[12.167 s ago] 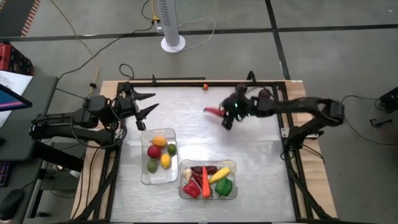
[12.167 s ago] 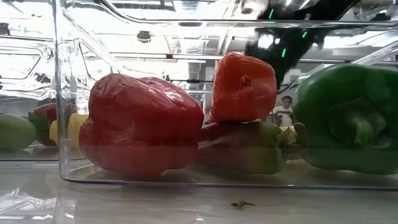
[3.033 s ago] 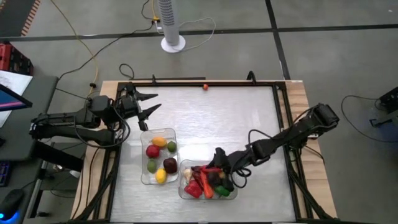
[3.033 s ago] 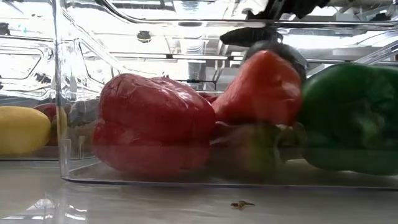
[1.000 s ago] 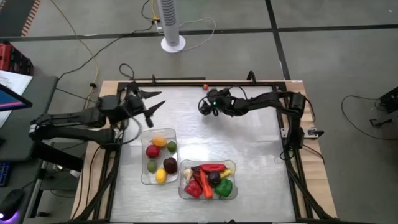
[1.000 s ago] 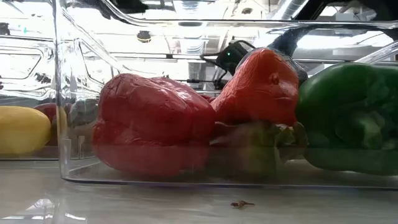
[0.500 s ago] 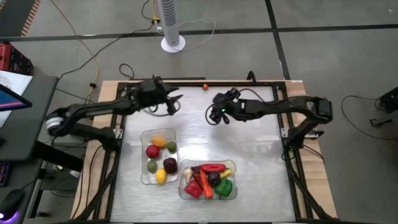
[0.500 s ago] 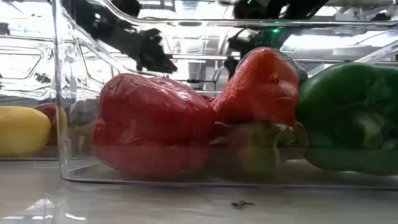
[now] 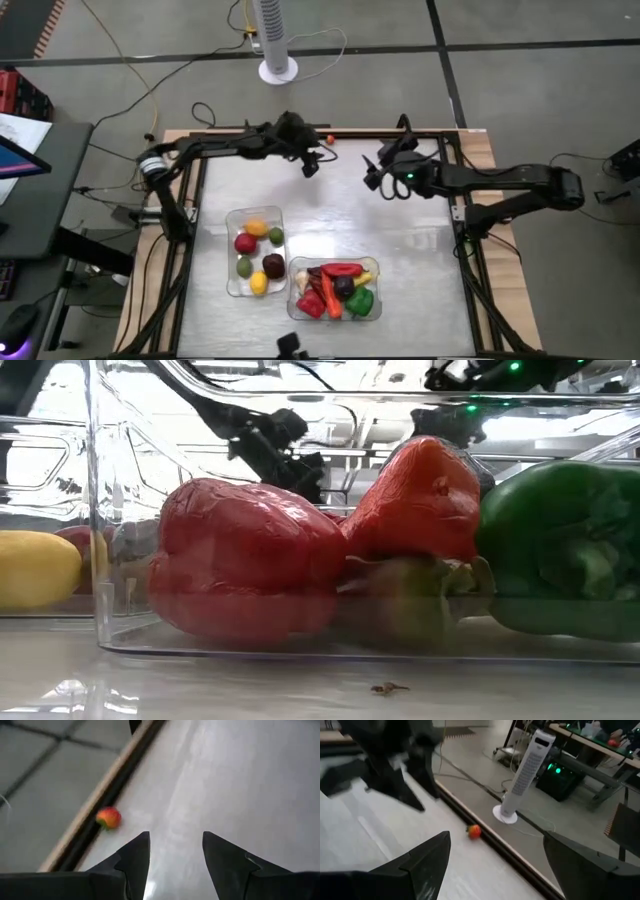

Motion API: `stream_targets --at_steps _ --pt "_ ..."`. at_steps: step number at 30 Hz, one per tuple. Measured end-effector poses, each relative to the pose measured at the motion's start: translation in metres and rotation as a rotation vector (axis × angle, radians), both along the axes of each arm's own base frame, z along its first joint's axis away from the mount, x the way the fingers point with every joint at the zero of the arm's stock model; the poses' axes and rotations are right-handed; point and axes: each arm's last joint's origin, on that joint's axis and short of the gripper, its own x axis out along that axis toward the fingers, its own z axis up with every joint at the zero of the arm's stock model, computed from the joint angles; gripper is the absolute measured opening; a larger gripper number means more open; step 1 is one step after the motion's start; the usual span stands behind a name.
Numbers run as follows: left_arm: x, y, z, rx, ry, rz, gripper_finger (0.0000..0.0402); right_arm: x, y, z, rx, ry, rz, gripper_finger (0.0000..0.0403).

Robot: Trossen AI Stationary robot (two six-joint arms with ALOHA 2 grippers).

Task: Sort produce into baskets
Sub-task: Put the orange tomato into the left transparent bin

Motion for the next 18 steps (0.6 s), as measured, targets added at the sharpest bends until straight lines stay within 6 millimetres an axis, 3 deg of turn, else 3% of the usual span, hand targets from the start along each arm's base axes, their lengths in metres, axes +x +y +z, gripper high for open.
stream_targets --at_steps 9,18 --pt "0.026 0.041 -0.018 -0.111 0.089 -0.082 0.0169 -0.022 0.007 -0.004 0.004 -0.026 0.029 0.0344" --pt "0.030 0.054 -0.028 -0.102 0.119 -0.024 0.0170 -0.029 0.004 -0.009 0.009 -0.027 0.008 0.0344"
